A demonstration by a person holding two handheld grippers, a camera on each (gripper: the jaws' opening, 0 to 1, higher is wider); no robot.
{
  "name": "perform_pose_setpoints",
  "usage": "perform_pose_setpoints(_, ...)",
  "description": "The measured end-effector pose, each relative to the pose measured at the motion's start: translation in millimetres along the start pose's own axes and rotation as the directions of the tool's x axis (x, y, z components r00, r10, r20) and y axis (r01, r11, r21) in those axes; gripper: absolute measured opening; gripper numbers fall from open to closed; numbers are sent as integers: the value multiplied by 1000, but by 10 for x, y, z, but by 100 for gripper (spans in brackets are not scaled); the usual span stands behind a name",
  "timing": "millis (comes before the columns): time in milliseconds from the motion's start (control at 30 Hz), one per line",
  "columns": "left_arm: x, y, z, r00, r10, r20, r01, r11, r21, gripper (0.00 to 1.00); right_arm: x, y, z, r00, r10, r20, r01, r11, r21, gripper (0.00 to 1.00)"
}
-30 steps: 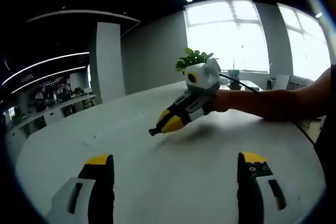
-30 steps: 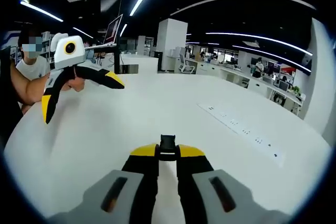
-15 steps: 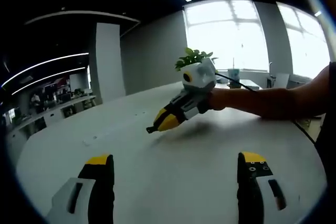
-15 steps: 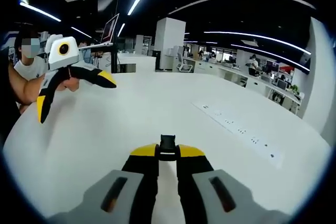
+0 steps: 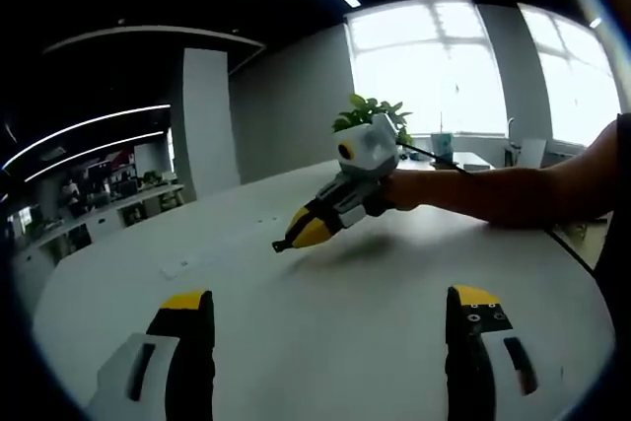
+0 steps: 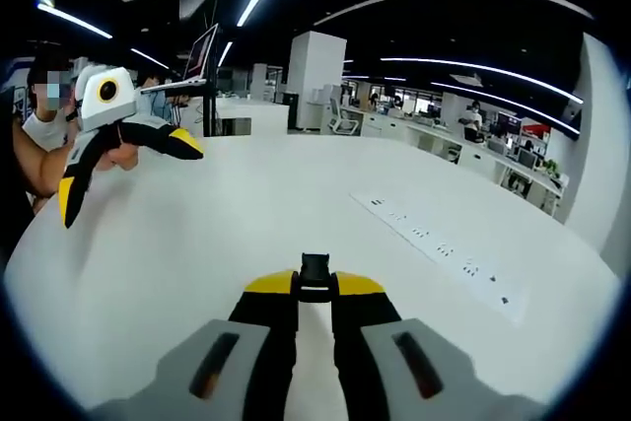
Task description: Snap the two parts of the plastic buckle together until the buckle closes and remains connected.
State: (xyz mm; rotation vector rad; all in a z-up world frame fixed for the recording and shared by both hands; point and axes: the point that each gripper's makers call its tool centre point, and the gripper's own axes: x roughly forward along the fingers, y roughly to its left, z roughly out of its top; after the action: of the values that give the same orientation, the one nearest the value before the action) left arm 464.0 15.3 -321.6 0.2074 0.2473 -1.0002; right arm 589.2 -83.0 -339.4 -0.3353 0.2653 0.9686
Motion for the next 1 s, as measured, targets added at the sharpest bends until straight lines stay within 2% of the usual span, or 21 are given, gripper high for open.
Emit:
perform_pose_setpoints(133,-14,27,-5,1000,9,1,-9,1000,-5,99,28,-32,-7,1000,0,0,0,1000,6,10)
perform_pose_setpoints(333,9,-3,-26,1000,0,-6,0,1000,-5,99,14,-114,-113,999,-22,-23,22,1000,10,10)
perform_pose_setpoints(633,-11,12,-2,1000,-1,-1,1,1000,-8,99,109,-182,-55,999,-30,-11,30,999,28,10)
perform_pose_setpoints(833,-10,13,-1,1000,-2,0,2,1000,-9,99,133,-185,-89,999,-22,-27,22,1000,18,10)
perform_pose_setpoints(1000,5,-1,-25,1000,-3,-11,3,1000,-6,99,179,-291,-102,1000,-21,-20,22,999,40,10)
